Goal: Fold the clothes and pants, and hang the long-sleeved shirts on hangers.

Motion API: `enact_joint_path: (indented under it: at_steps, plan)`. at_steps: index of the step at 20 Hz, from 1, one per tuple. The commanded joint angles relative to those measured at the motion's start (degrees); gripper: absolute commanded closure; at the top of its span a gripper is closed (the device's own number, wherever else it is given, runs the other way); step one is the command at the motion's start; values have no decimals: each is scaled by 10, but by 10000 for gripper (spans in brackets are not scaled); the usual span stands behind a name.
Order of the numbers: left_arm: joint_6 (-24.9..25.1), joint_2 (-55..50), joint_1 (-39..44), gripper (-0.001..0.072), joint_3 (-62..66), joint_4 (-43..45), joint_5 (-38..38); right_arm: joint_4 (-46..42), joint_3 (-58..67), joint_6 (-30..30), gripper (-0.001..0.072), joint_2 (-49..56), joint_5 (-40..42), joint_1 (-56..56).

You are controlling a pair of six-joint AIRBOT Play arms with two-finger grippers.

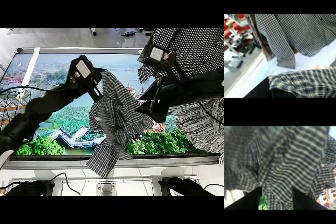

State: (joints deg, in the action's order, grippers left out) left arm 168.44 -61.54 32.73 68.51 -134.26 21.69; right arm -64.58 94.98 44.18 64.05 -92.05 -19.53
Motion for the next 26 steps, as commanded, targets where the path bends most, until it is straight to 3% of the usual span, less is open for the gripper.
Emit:
enact_joint_path:
  at_steps: [1,3,5,8,14,21,26]
  plan:
    - [-97,10,-30,672,-3,96,78,-9,-69,-10,238,19,38,0]
    - [-189,8,-32,672,-7,200,78,32,-157,-20,238,23,79,0]
    - [-241,3,-32,672,-7,262,78,125,-245,-37,247,23,99,-2]
    - [-245,-8,-32,672,-7,267,79,204,-334,-38,314,21,96,-30]
    - [-245,-33,-32,672,-8,267,79,94,-367,70,324,-11,140,-147]
    - [-245,-35,-32,671,-8,267,79,-36,-374,296,323,-20,245,-338]
    - [-245,-35,-32,671,-8,267,79,-208,-414,522,302,-19,346,-416]
